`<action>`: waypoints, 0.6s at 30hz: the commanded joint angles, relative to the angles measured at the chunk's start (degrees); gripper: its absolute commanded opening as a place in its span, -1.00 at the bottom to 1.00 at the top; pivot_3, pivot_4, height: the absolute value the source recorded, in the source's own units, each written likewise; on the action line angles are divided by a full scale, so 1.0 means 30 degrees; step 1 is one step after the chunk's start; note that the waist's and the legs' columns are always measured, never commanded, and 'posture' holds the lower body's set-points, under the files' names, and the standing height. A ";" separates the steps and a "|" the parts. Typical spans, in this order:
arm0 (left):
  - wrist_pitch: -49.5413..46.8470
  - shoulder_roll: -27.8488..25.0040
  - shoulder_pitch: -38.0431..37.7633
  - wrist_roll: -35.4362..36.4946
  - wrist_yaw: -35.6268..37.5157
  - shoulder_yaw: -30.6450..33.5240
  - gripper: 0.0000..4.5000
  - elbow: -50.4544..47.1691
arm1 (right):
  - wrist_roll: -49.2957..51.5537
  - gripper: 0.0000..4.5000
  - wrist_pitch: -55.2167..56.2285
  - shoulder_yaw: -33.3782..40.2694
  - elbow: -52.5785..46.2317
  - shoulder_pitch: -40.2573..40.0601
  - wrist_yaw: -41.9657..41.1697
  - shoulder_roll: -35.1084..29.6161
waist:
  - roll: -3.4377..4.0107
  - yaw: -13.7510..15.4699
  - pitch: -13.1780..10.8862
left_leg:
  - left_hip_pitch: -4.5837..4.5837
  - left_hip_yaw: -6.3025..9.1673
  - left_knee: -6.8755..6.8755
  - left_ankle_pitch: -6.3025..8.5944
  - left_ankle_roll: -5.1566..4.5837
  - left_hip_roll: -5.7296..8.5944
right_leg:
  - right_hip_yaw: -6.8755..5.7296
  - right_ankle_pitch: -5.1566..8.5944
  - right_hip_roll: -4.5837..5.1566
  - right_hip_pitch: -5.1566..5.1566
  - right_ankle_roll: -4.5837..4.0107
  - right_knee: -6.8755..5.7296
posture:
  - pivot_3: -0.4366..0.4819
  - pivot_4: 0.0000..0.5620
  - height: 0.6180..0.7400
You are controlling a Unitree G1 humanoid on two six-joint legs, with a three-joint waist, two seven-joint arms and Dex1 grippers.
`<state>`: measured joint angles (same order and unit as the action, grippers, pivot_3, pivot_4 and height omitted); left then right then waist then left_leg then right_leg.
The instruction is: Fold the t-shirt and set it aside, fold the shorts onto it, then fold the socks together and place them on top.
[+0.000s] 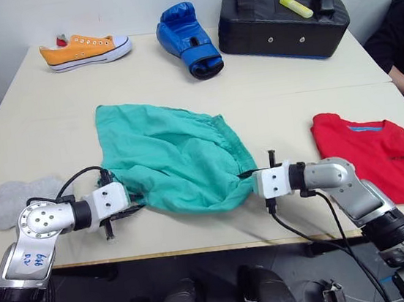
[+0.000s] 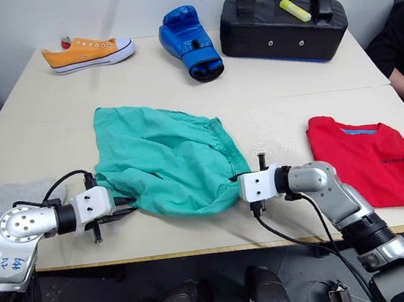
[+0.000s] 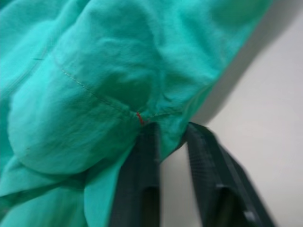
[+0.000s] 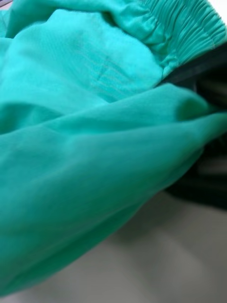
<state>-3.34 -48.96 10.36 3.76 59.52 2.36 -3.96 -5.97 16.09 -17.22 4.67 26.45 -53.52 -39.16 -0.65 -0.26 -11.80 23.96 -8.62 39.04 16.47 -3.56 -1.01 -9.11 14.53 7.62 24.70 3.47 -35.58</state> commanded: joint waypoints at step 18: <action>-0.6379 -0.2141 -0.1890 0.7764 0.2357 0.3544 -0.99 -0.3683 | 0.4078 -1.00 -0.6536 0.4246 -0.9305 -0.5499 -0.3108 -0.5906 | 0.0028 0.0078 -0.0016 | -0.0175 0.0000 -0.0059 0.0101 0.0174 -0.0049 | 0.0034 0.0100 0.0011 -0.0083 -0.0069 -0.0003 | -0.05 -0.47 1.00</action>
<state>-18.73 -54.63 3.12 22.89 66.31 10.45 -12.26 6.47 -2.93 -4.77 -21.24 9.62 -63.75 -57.29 -0.56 -0.03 -11.84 23.44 -8.61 38.86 16.75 -3.00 -1.15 -9.02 14.83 7.65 24.44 3.26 -35.60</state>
